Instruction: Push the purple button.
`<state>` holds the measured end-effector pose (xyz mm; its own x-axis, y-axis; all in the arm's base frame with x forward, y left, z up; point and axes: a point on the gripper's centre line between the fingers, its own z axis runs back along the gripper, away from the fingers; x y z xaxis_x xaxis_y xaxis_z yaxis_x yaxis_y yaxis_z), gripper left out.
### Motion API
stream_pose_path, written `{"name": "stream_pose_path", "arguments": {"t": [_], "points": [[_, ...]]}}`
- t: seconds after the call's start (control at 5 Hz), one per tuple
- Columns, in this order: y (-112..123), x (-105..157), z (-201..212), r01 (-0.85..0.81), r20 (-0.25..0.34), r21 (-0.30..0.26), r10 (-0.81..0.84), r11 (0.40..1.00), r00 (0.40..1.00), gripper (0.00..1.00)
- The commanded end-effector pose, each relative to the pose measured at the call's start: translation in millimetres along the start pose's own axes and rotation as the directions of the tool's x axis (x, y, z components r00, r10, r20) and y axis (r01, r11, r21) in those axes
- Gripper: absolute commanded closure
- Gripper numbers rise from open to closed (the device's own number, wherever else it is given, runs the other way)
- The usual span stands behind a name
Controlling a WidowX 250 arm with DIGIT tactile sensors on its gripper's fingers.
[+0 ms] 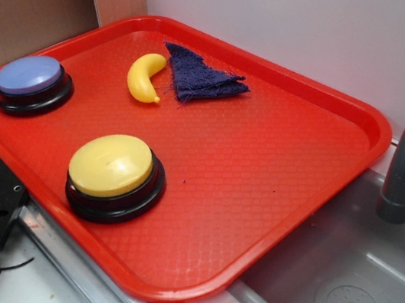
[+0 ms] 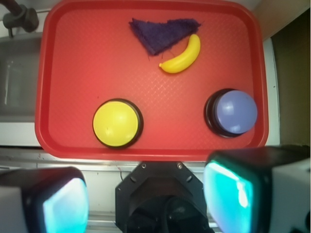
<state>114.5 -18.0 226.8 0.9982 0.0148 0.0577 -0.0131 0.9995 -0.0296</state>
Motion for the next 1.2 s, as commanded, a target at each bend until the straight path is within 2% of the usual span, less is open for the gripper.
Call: {"name": "stream_pose_path", "arguments": {"t": [0.0, 0.2, 0.4, 0.6, 1.0], "points": [[107, 44, -51, -0.457, 0.023, 0.021, 0.457, 0.889, 0.889, 0.00], [146, 43, -77, -0.559, 0.078, 0.017, 0.556, 0.829, 0.828, 0.00], [172, 38, -103, -0.628, 0.119, 0.014, 0.623, 0.778, 0.773, 0.00], [185, 40, -128, -0.646, 0.118, 0.018, 0.640, 0.763, 0.760, 0.00], [184, 49, -155, -0.638, 0.096, 0.047, 0.632, 0.769, 0.769, 0.00]]}}
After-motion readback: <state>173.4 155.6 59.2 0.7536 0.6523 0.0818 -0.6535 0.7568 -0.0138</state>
